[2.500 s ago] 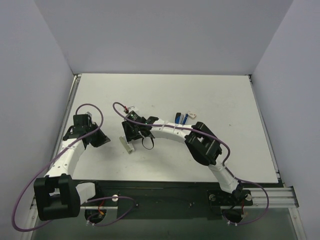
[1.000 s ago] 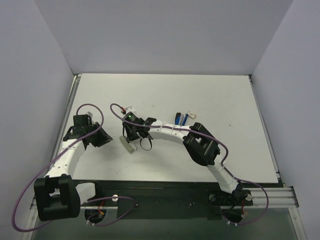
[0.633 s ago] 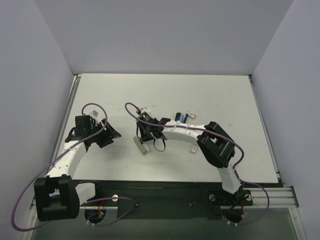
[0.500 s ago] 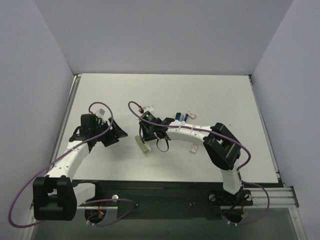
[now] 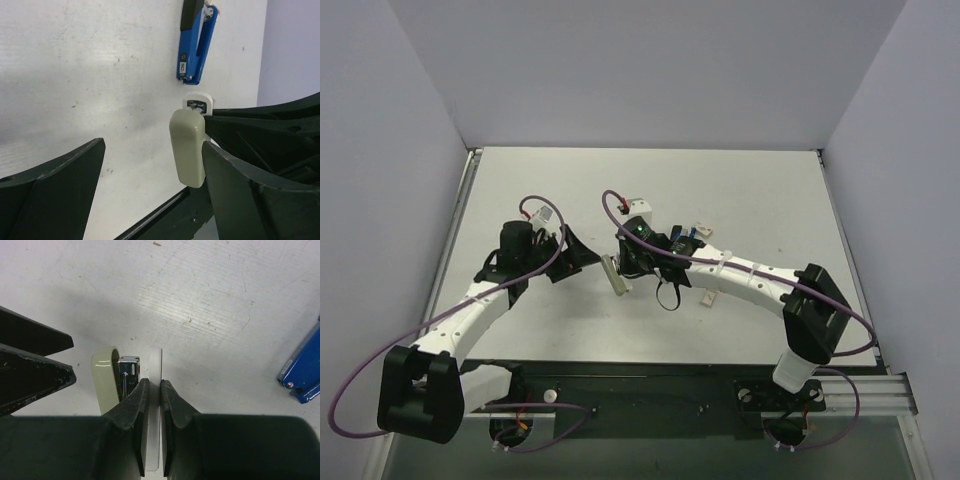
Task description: Unload the staples from the stapler
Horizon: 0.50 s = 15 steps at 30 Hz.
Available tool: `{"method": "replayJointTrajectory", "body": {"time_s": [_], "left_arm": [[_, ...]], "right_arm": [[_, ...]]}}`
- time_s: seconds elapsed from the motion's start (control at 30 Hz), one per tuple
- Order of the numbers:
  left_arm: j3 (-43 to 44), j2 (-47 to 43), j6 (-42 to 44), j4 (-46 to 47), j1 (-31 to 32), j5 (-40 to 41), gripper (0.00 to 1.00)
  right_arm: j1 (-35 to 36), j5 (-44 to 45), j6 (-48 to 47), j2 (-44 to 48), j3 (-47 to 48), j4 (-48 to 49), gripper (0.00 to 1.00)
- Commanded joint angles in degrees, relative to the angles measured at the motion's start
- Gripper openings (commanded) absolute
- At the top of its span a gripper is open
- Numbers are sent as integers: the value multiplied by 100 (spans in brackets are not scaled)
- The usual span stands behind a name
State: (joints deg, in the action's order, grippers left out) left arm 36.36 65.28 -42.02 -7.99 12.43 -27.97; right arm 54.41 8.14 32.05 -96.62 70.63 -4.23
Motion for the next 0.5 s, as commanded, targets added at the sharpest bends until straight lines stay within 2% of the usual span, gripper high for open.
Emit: {"method": "replayJointTrajectory", "body": {"time_s": [0.0, 0.33, 0.47], "left_arm": [[-41, 125, -543, 1210, 137, -183, 89], [-15, 398, -1001, 1835, 410, -174, 89], [20, 451, -1098, 1950, 471, -148, 85]], "right_arm": [[17, 249, 178, 415, -32, -34, 0], [69, 442, 310, 600, 126, -52, 0], [113, 627, 459, 592, 118, 45, 0]]}}
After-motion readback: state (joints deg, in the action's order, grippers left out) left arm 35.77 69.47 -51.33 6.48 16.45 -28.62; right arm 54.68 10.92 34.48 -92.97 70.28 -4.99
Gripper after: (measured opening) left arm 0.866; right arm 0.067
